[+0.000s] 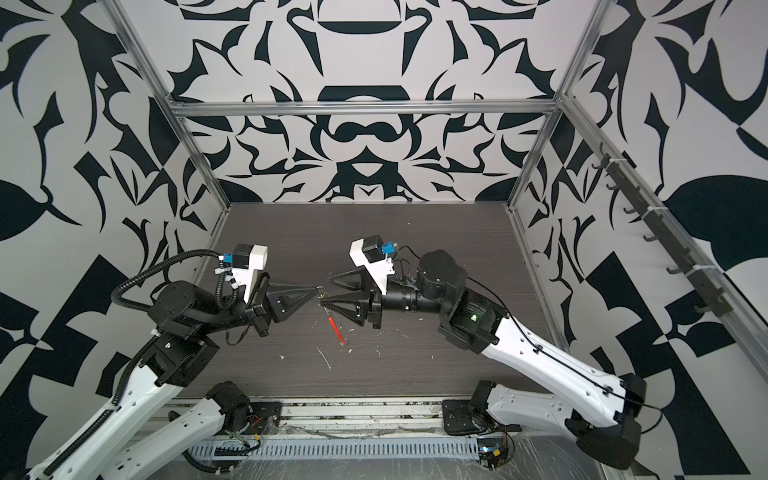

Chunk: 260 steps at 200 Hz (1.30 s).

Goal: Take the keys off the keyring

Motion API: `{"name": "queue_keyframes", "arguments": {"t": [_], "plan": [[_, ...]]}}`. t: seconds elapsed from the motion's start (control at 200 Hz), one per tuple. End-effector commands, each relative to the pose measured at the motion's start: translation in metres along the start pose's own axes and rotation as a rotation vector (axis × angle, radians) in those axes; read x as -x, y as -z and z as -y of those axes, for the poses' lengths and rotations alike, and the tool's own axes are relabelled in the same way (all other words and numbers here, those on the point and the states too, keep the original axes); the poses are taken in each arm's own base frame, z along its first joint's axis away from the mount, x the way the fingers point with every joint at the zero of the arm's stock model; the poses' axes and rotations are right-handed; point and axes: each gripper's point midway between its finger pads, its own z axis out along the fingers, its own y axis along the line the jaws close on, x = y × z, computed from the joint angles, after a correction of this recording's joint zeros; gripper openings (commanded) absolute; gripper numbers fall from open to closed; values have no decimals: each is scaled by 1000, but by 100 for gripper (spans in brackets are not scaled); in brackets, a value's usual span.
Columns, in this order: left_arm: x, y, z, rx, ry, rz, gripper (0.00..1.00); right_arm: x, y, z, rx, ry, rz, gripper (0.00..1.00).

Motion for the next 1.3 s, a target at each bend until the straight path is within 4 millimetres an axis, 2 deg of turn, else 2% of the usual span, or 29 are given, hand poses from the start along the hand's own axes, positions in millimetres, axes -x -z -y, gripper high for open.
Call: {"name": "queue_keyframes", "arguments": {"t": [0.0, 0.12, 0.325, 0.77, 0.9, 1.1, 1.235, 1.295], "plan": [[12, 2, 12, -32, -39, 31, 0, 19, -1, -14, 92, -11, 58, 53], [12, 3, 12, -29, -40, 35, 0, 17, -2, -11, 93, -25, 54, 49], [12, 3, 11, -23, -42, 38, 0, 12, -2, -7, 105, -61, 51, 33], [11, 3, 8, -15, -37, 38, 0, 10, 1, 2, 99, -93, 64, 11], [10, 2, 6, -14, -32, 35, 0, 9, 1, 1, 109, -98, 57, 0], [10, 1, 3, 15, -6, 22, 0, 7, 5, 7, 78, -102, 36, 0], [6, 3, 1, 39, 11, -1, 30, 2, 11, 12, 50, -114, -10, 0], [4, 5, 0, 52, 21, -15, 39, 0, 12, 12, 50, -122, -35, 0]]}}
